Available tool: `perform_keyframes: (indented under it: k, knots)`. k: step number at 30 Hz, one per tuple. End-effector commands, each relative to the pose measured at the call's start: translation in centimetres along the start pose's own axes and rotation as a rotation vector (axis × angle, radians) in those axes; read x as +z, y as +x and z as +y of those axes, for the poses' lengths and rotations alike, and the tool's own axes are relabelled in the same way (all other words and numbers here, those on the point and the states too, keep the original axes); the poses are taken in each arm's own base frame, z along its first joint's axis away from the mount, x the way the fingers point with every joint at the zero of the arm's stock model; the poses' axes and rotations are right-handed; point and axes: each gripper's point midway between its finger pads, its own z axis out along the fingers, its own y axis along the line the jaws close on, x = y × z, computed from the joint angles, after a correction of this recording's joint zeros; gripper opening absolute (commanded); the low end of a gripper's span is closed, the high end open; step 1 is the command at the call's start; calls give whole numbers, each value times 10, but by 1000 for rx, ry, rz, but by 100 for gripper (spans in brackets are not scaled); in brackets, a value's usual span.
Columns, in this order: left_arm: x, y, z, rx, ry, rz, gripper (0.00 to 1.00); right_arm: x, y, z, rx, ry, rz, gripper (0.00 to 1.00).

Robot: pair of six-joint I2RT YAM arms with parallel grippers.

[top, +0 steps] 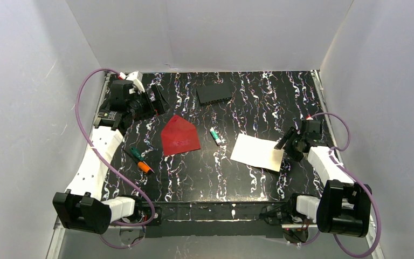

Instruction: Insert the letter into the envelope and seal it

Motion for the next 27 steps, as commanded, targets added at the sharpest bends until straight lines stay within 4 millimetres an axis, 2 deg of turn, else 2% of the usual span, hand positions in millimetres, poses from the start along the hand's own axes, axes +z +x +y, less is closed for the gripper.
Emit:
perform_keyframes:
  k: [1,5,8,11,13,16,17,19,22,27]
  knots:
    - [-5,-8,-21,-37,95,-6,98,16,-14,4,-10,-98,-64,67]
    - [-1,-7,-30,-79,146,9,98,21,-21,9,13,-202,-105,55]
    - [-2,-10,-36,-89,168,7,98,16,-28,25,-21,-317,-145,51]
    - [-4,-15,-39,-86,177,-1,98,15,-24,33,-49,-387,-131,46]
    - [-5,-18,-41,-84,182,-6,98,16,-19,39,-51,-429,-106,32]
    - [-9,-27,-46,-82,191,-22,98,14,-24,46,-22,-460,-98,1]
    - [-11,-30,-48,-81,195,-28,98,12,-29,49,-16,-461,-108,1]
    - [-15,-37,-54,-78,209,-41,98,1,-45,58,-25,-477,-144,1]
    - [-23,-48,-62,-72,232,-63,98,-28,-79,79,-36,-521,-236,1]
    - [-34,-65,-84,-71,318,-88,98,-104,-140,133,-54,-694,-403,1]
